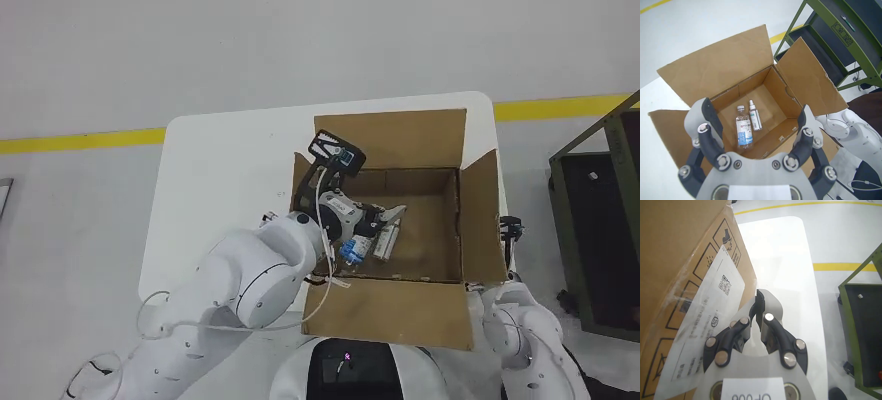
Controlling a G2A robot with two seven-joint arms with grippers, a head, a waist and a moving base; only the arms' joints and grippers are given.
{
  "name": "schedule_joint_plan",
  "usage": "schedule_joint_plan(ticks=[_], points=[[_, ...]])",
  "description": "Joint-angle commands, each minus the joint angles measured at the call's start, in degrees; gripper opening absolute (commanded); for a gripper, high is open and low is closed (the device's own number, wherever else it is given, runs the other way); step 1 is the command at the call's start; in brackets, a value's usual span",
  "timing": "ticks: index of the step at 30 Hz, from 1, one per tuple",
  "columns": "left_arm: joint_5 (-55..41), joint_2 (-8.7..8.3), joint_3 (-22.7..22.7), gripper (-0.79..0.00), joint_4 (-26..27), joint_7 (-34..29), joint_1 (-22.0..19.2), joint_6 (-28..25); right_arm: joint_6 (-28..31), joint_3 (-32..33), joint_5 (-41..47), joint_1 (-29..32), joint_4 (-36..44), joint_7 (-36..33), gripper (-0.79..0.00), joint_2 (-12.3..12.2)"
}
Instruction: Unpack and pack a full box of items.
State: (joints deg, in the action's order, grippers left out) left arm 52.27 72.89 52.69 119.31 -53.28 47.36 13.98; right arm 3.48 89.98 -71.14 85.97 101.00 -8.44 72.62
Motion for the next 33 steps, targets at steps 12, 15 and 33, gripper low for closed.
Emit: schedule_joint_plan(ticks=[12,15,33], points=[[1.76,0.44,0.98,0.0,0.32,0.03,0.89,0.52,2.63,-4.92,0.13,-6.16,-1.97,0.35,-0.785,0.37],[3.06,0.41,1.46,0.0,0.33,-0.81,1.0,0.12,1.08,-2.82,-1.8,-4.81,0.2,1.98,-0.785,0.13],[15.59,-2.66,17.92,0.0,11.4,-14.86,8.26,-10.42,29.86,24.57,-19.15,12.85,24.36,5.6,-0.785,-3.89]])
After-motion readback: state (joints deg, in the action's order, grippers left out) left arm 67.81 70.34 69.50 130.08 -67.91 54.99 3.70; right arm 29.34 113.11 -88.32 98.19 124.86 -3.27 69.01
